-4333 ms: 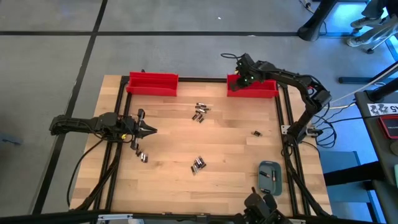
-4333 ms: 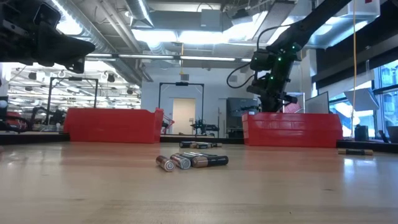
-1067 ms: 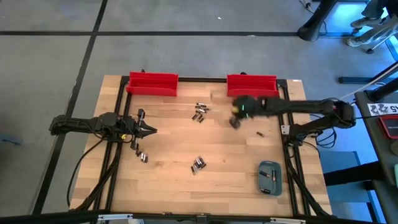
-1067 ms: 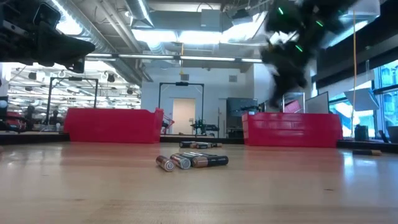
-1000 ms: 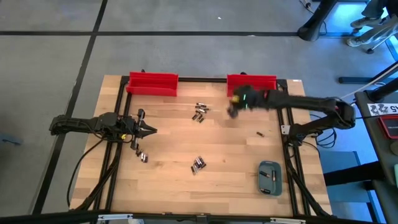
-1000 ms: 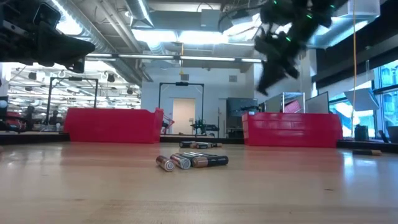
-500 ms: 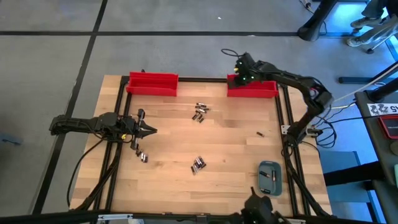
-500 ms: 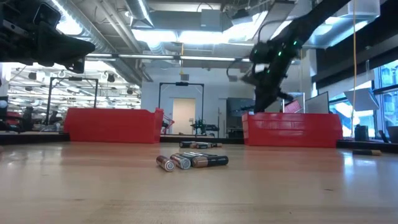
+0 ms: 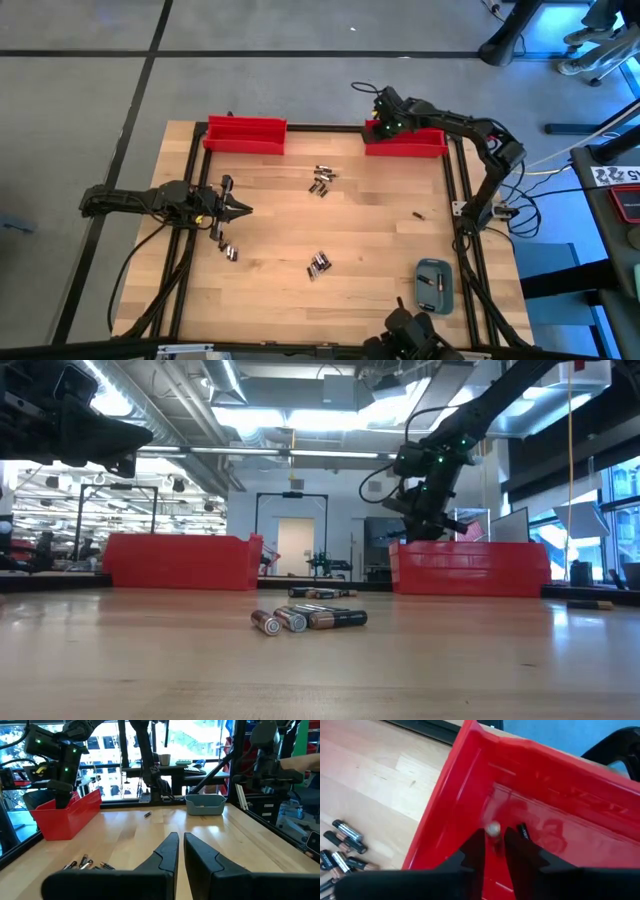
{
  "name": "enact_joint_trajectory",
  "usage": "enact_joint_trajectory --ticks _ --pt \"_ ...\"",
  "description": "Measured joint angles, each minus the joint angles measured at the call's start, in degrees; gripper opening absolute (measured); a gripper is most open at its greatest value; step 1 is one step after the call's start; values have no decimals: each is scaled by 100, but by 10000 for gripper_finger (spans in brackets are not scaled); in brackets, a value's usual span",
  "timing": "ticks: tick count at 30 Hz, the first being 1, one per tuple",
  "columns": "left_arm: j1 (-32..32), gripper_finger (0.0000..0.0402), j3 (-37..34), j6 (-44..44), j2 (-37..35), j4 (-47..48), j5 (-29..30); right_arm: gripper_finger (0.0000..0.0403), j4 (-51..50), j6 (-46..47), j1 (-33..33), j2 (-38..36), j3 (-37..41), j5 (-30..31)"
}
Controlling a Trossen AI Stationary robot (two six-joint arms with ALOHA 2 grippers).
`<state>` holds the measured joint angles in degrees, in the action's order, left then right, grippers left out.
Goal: Sort batteries
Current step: Put the small black battery into the right red bin
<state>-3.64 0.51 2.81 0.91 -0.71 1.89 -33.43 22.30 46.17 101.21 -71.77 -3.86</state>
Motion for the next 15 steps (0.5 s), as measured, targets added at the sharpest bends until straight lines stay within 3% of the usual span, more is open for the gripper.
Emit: enact_joint_trajectory --ticks 8,15 --pt "0 20 0 -55 -1 0 -1 95 -137 -449 -2 -225 -220 332" --pt "0 20 0 -151 0 0 0 94 -1439 -1304 -266 -1078 -688 374"
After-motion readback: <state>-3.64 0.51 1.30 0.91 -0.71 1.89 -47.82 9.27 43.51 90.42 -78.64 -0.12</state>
